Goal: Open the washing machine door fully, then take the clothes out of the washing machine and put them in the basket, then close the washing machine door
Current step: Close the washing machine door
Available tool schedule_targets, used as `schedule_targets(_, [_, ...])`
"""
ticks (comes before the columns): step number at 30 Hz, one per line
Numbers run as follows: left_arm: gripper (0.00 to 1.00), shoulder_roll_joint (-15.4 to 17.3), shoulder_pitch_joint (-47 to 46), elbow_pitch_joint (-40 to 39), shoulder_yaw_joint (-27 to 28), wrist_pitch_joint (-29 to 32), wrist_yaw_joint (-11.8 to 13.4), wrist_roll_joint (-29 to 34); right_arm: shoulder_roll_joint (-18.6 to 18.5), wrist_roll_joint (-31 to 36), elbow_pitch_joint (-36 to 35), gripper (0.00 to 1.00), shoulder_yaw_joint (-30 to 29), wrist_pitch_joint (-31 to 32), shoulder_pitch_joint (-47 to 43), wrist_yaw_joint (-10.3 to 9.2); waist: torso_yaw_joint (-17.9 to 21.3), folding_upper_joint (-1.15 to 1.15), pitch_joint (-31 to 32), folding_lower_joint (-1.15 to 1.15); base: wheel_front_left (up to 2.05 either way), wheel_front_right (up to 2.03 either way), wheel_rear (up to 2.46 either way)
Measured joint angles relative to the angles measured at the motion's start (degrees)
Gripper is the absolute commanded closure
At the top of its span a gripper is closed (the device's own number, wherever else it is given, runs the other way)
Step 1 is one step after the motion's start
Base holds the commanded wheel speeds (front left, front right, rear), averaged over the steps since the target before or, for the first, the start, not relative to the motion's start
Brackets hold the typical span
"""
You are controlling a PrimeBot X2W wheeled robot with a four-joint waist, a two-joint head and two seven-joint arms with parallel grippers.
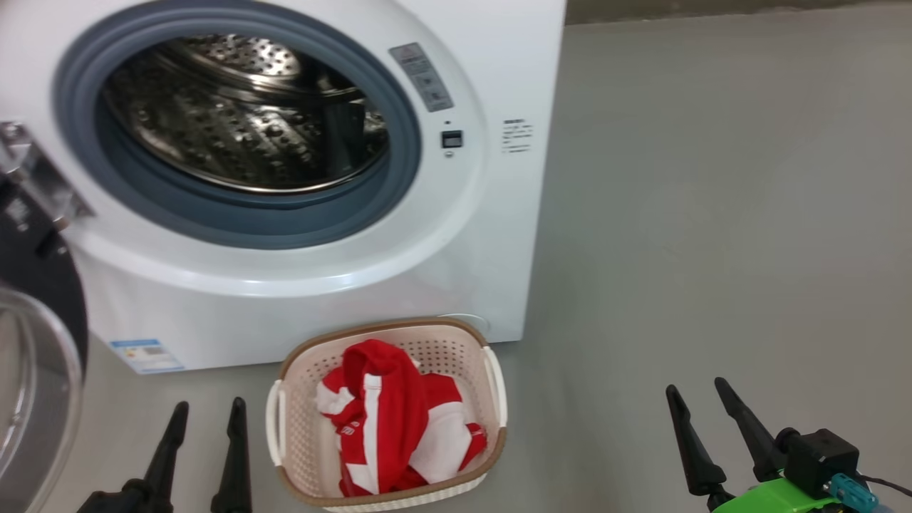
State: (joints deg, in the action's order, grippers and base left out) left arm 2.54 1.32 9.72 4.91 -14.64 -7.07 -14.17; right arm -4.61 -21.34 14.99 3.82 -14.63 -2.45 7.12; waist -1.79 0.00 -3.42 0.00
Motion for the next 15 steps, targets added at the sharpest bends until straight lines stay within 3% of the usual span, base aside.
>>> schedule_targets(15, [0.00, 0.01, 2.53, 1.81, -3.93, 0.00, 3.63, -2.42, -0.92, -0.43, 1.20, 0.00, 5.30, 0.00, 0.01, 0.00, -11.20, 0.00, 1.24, 0.00, 0.00, 0.00, 0.00])
